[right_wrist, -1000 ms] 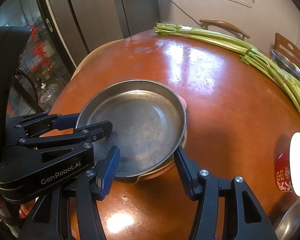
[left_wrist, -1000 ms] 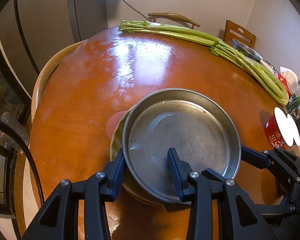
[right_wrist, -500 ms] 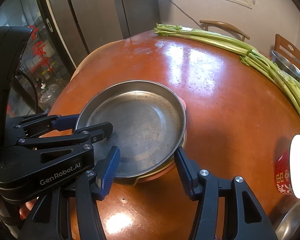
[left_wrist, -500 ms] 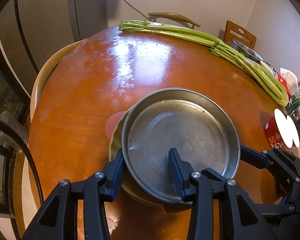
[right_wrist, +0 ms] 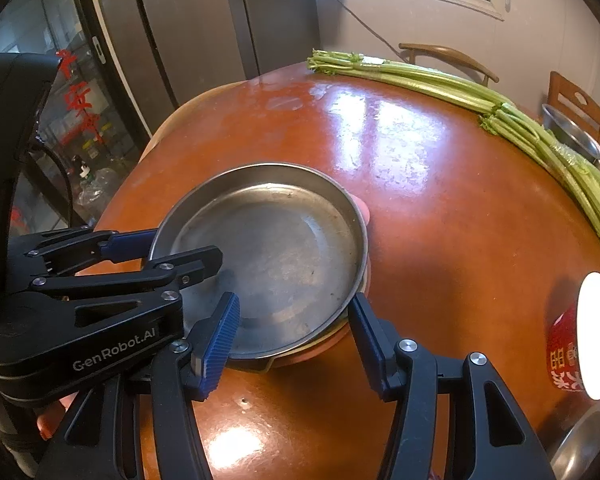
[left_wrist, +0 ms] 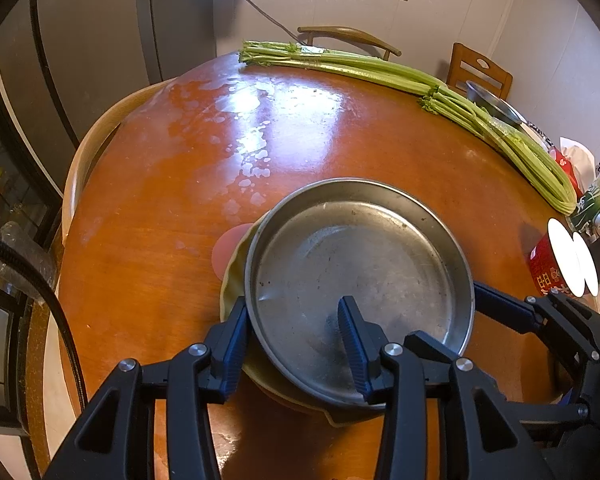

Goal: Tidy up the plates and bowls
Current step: 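Lower the grey pan onto the yellow shell plate and open the left gripper, then move the left gripper away from the stack toward the steel mixing bowl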

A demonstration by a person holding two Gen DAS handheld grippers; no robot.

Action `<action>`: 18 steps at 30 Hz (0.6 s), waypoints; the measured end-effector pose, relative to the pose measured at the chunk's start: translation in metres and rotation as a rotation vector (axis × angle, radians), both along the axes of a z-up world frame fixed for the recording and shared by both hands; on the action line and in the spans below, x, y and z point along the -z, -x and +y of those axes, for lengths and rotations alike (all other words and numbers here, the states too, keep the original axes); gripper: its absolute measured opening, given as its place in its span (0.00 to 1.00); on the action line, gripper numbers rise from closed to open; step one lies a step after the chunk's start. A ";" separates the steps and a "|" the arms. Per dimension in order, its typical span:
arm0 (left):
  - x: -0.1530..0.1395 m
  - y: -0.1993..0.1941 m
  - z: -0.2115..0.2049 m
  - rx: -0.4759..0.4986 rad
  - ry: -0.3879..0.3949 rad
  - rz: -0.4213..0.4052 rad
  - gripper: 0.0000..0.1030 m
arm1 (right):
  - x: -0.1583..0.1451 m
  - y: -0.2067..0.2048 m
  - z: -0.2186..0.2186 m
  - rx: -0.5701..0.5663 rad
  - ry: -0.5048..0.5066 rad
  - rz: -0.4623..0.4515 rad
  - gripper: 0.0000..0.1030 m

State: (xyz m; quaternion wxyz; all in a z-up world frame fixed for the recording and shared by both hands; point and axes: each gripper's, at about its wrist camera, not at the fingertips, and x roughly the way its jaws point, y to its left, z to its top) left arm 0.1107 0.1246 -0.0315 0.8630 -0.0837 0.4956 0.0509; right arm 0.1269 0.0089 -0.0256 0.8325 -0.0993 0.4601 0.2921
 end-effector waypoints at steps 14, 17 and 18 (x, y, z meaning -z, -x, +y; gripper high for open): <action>-0.013 0.004 0.001 -0.034 -0.054 -0.037 0.46 | -0.005 -0.001 -0.007 0.011 -0.010 -0.015 0.57; -0.017 0.006 0.002 -0.045 -0.074 -0.050 0.47 | -0.007 0.001 -0.008 0.010 -0.013 -0.020 0.57; -0.019 0.007 0.002 -0.047 -0.078 -0.055 0.47 | -0.008 0.001 -0.008 0.011 -0.014 -0.022 0.57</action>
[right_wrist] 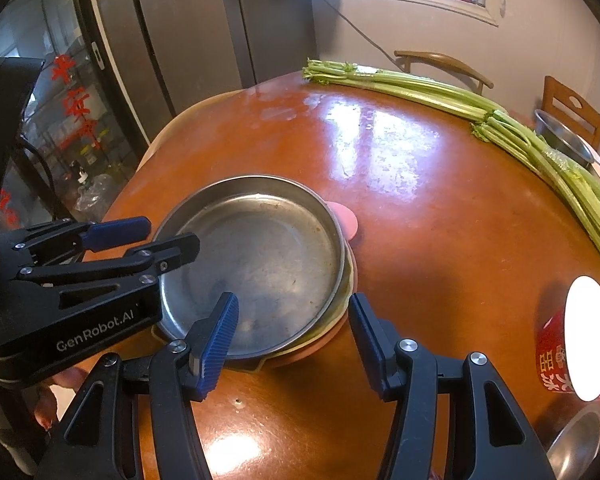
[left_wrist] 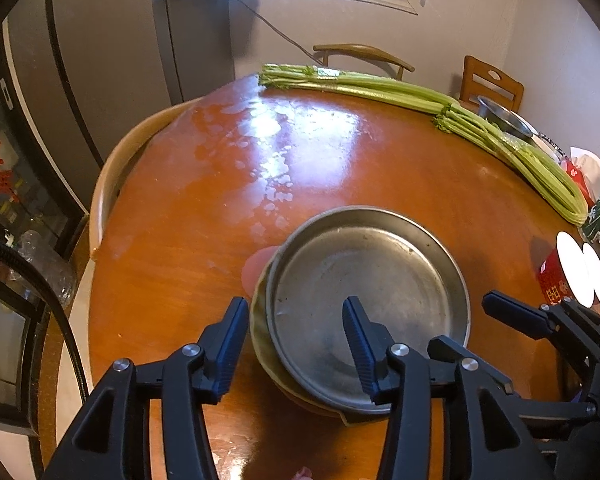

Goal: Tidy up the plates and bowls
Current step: 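Move the left gripper away from the stack toward the steel mixing bowl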

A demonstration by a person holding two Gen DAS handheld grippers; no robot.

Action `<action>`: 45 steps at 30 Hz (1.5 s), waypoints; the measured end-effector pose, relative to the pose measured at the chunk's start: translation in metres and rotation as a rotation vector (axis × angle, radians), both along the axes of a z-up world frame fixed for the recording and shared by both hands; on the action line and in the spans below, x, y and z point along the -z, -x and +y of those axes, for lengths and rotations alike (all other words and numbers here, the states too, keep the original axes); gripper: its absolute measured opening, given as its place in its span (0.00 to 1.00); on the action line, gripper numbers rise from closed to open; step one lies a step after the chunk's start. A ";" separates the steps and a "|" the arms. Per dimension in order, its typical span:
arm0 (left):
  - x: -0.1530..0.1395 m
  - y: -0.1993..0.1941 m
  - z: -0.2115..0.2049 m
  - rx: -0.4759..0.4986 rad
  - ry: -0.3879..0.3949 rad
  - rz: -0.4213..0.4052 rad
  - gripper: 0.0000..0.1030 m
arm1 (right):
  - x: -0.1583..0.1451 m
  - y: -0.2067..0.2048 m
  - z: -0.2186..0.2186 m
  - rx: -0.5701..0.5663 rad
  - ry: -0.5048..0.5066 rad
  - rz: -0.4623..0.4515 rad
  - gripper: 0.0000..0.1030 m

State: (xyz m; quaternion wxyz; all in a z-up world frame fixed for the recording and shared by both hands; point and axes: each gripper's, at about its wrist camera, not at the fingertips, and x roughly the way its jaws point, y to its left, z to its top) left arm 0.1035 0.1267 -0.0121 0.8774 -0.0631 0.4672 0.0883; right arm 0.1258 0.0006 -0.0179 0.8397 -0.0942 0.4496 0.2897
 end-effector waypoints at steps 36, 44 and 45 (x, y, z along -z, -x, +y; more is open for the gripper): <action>-0.030 0.022 -0.044 0.050 -0.061 -0.055 0.49 | -0.041 0.025 -0.050 0.099 -0.059 -0.164 0.72; -0.039 0.028 -0.065 0.076 -0.070 -0.068 0.49 | -0.046 0.036 -0.071 0.124 -0.080 -0.181 0.72; -0.040 0.028 -0.068 0.080 -0.070 -0.071 0.49 | -0.048 0.037 -0.077 0.132 -0.087 -0.183 0.72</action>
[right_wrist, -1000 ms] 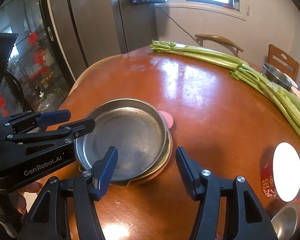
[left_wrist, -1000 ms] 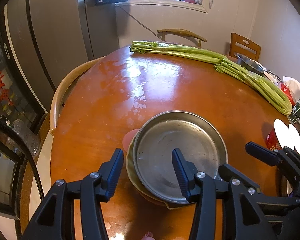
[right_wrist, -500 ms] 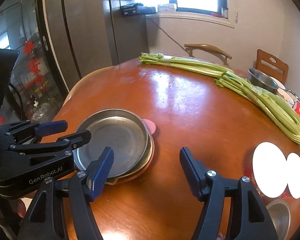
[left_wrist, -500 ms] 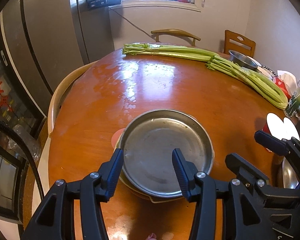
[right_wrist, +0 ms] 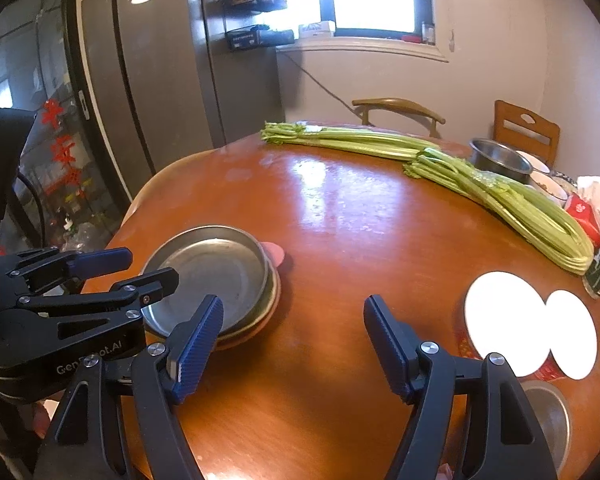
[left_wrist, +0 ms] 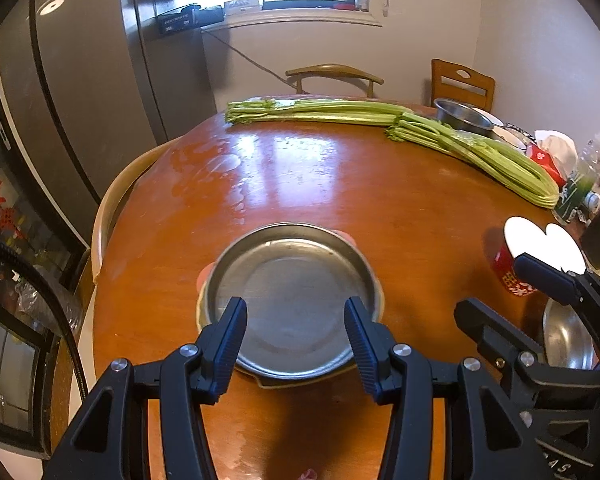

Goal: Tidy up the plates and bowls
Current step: 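Move the left gripper away from the stack toward the steel mixing bowl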

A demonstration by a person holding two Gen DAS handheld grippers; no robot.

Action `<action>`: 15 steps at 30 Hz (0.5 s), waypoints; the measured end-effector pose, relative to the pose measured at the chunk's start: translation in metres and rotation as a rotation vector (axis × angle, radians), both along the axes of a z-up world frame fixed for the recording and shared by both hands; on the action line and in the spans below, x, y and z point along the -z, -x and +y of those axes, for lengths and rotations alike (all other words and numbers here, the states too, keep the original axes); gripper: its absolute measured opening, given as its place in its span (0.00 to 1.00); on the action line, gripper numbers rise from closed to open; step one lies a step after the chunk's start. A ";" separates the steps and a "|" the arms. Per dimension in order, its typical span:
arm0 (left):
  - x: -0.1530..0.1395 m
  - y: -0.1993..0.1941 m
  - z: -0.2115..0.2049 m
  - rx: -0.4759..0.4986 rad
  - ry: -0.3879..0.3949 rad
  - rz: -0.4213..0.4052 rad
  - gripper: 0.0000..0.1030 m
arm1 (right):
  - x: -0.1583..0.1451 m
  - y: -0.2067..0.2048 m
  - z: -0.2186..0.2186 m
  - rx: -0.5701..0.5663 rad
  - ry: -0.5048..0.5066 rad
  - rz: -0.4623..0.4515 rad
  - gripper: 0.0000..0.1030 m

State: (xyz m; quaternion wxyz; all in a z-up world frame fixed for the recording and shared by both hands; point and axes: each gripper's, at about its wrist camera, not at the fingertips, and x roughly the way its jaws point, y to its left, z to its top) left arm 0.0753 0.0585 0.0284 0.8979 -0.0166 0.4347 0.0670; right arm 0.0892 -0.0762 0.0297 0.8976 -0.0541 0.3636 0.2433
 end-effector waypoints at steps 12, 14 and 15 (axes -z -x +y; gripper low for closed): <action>-0.020 0.011 -0.052 0.075 0.017 -0.068 0.49 | -0.018 0.019 -0.064 0.100 -0.019 -0.063 0.72; -0.020 0.011 -0.064 0.098 0.022 -0.068 0.49 | -0.021 0.022 -0.076 0.113 -0.022 -0.069 0.72; -0.019 0.010 -0.069 0.109 0.025 -0.066 0.49 | -0.022 0.024 -0.083 0.121 -0.022 -0.071 0.72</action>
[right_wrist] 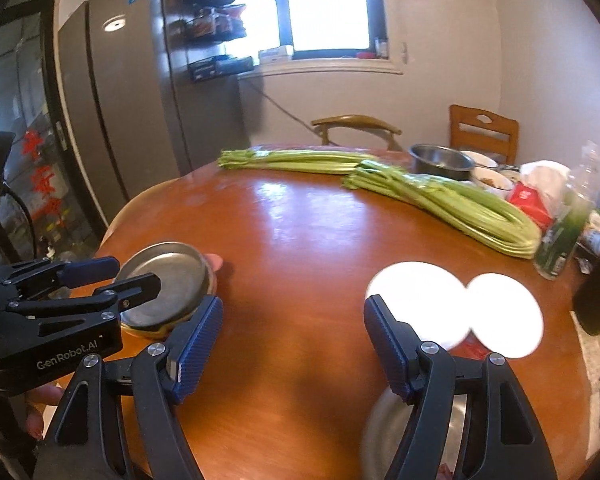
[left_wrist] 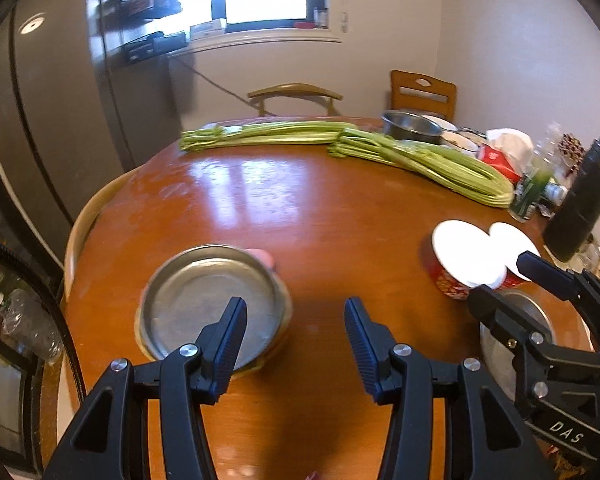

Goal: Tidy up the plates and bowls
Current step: 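Move the left gripper away from the stack toward the steel mixing bowl, then grasp the rim of the steel mixing bowl with the left gripper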

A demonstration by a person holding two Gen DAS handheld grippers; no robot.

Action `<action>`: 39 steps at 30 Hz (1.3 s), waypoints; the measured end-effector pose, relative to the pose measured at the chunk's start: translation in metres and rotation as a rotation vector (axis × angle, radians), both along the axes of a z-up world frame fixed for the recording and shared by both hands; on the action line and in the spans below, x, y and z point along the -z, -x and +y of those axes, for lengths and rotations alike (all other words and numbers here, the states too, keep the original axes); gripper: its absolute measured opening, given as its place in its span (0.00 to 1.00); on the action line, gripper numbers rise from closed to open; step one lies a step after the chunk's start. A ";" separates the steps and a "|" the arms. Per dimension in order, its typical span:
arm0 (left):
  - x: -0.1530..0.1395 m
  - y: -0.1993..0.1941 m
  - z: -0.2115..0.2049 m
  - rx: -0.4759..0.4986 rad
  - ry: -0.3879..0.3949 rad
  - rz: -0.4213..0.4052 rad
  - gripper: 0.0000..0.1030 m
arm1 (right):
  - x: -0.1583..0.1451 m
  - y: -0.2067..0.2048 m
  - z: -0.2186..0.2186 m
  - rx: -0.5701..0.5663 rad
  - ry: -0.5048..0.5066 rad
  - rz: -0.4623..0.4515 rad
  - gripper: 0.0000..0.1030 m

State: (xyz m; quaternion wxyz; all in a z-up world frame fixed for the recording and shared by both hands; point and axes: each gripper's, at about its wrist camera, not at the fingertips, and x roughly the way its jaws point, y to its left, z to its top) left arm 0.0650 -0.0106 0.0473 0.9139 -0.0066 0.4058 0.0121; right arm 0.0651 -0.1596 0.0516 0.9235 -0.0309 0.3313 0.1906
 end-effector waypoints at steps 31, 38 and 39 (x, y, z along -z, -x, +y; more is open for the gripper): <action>0.066 -0.022 -0.158 0.311 0.105 0.172 0.49 | 0.069 0.020 -0.157 0.265 0.109 0.179 0.72; 0.076 -0.025 -0.169 0.331 0.098 0.187 0.49 | 0.083 0.013 -0.158 0.264 0.113 0.212 0.64; 0.077 -0.026 -0.170 0.326 0.091 0.185 0.49 | 0.085 0.012 -0.158 0.263 0.114 0.213 0.63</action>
